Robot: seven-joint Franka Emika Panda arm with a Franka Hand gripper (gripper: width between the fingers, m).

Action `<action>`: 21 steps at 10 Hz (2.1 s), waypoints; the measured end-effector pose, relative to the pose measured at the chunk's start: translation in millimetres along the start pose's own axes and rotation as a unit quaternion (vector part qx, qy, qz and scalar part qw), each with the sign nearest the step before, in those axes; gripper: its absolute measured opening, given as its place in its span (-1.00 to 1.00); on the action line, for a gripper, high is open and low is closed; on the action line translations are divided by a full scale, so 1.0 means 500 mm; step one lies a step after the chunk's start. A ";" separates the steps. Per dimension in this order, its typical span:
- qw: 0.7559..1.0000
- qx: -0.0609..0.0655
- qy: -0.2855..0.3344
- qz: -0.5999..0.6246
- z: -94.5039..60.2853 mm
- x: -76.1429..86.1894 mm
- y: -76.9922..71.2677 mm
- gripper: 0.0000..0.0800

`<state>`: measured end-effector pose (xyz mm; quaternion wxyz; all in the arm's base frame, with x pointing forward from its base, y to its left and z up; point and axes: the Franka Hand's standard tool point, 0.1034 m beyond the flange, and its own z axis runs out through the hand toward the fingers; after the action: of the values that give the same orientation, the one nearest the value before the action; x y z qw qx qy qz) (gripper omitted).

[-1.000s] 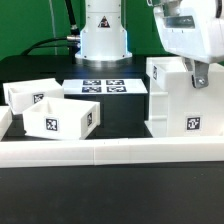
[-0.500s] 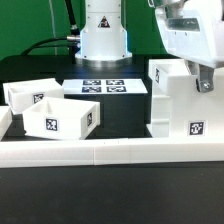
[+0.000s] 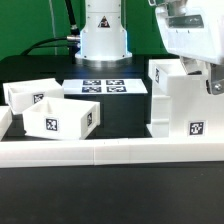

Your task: Assemble drawer

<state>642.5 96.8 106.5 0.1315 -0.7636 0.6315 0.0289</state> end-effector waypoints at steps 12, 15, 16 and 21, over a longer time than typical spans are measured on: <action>0.884 -0.029 -0.001 -0.466 -0.107 0.037 0.100 0.62; 0.869 -0.028 0.000 -0.494 -0.107 0.048 0.102 0.62; 0.869 -0.028 0.000 -0.493 -0.107 0.050 0.103 0.62; 0.873 -0.047 0.011 -0.486 -0.122 0.202 0.176 0.62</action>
Offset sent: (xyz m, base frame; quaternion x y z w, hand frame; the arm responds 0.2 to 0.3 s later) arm -0.0402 0.0005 0.0295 -0.0071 -0.0444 -0.1790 0.9828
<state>569.6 -29.1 129.5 0.0862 -0.9797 0.1801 -0.0172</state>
